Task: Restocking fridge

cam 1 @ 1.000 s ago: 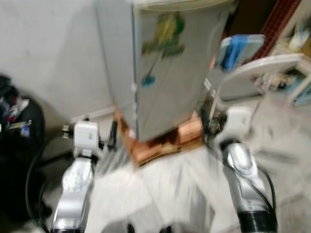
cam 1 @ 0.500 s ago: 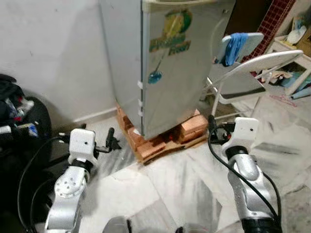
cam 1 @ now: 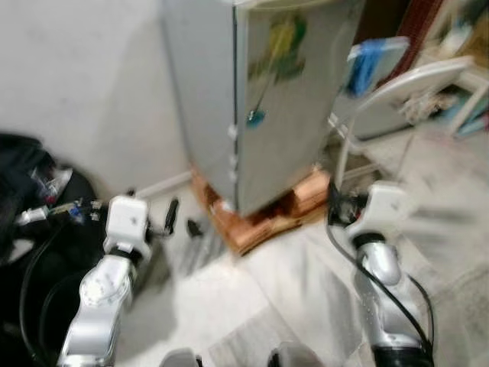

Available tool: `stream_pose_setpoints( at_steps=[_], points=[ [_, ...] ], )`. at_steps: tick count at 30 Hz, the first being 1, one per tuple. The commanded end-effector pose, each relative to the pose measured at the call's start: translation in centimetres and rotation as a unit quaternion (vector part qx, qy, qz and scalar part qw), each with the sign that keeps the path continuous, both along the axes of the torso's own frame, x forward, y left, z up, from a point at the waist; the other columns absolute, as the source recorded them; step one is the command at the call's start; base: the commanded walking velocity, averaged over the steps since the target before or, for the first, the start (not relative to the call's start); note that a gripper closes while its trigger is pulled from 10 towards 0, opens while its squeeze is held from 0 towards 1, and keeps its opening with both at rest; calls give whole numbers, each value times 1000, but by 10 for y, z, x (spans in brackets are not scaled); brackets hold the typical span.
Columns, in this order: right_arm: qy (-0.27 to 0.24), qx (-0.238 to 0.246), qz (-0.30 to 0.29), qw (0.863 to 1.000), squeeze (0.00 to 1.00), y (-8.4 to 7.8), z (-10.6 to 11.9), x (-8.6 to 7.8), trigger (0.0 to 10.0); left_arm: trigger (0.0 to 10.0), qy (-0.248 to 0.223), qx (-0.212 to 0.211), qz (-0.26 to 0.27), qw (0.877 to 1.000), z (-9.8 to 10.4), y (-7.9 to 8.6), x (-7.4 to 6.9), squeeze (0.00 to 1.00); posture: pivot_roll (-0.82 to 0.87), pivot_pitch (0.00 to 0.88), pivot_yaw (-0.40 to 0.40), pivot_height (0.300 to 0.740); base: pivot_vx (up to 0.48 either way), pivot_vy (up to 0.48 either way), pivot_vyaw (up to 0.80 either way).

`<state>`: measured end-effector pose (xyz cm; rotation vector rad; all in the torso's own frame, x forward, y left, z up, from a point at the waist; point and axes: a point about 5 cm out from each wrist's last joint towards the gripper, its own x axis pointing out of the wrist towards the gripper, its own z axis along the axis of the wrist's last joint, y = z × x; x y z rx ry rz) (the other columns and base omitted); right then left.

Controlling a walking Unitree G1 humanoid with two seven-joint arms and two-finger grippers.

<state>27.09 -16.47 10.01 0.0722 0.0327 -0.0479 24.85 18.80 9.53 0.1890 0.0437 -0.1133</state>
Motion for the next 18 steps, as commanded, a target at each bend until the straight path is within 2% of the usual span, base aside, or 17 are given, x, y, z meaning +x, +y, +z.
stream_pose_setpoints(
  at_steps=[1,6,9,13,18],
  points=[
    [-10,-8,-8,1000,0,-7,6,3,10000,10000,-8,-1,-10,1000,3,-7,1,0,-3,44,-10,740,461,0,-800],
    [-11,-9,-4,1000,0,-7,7,4,10000,10000,-10,0,-14,1000,2,-11,-2,0,-1,46,-22,740,461,0,-800],
    [-11,-11,-2,1000,0,-7,7,5,10000,10000,-3,-17,-4,1000,1,-10,-2,0,-3,46,-33,740,449,0,-665],
    [-11,-14,1,1000,0,-7,8,5,10000,10000,3,-27,12,1000,-1,-8,0,0,-8,46,-43,740,316,360,0],
    [-4,-17,3,1000,0,-8,5,4,10000,10000,6,-32,30,999,-4,-7,-1,0,-9,46,-51,740,0,467,0]
  ],
)
